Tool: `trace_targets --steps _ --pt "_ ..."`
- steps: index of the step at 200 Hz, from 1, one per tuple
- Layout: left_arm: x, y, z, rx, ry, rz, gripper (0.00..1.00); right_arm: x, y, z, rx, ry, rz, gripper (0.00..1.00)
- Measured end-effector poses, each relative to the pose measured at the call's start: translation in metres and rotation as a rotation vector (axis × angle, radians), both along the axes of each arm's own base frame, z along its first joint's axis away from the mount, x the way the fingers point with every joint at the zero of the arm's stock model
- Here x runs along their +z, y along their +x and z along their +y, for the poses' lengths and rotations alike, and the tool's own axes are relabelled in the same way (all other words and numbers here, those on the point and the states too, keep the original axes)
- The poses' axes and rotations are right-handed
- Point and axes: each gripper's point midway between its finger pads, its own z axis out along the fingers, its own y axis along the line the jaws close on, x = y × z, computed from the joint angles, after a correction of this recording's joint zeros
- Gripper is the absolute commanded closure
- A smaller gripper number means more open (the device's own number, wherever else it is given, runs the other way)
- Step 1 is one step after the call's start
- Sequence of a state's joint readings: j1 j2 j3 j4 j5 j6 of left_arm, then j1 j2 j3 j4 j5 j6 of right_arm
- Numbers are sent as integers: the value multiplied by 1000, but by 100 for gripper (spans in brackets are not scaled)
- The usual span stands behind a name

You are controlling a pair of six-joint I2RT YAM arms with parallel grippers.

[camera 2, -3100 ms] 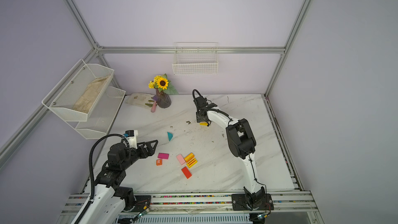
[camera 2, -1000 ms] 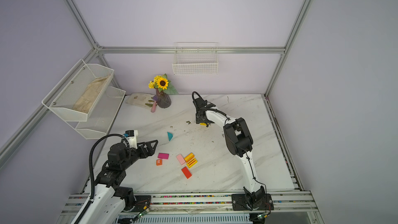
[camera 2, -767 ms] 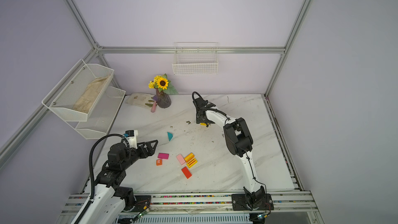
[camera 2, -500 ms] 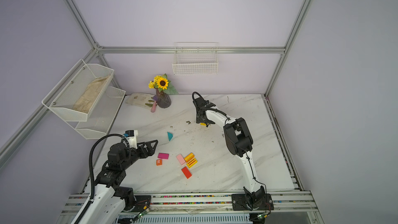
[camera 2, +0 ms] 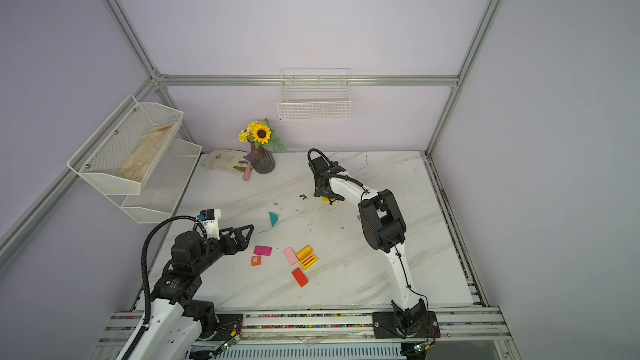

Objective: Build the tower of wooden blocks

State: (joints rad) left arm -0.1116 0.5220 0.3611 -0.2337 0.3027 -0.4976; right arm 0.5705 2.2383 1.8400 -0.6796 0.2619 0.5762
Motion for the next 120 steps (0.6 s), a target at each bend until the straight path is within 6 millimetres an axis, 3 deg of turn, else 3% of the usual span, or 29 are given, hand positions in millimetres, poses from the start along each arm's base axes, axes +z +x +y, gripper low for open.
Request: trace_targets --steps 48,120 --pt "3 -1 -1 -4 -3 -13 0 17 3 13 0 8 -43 33" --pt "3 -1 -1 -4 -4 -13 0 17 1 9 -10 -13 -39 29"
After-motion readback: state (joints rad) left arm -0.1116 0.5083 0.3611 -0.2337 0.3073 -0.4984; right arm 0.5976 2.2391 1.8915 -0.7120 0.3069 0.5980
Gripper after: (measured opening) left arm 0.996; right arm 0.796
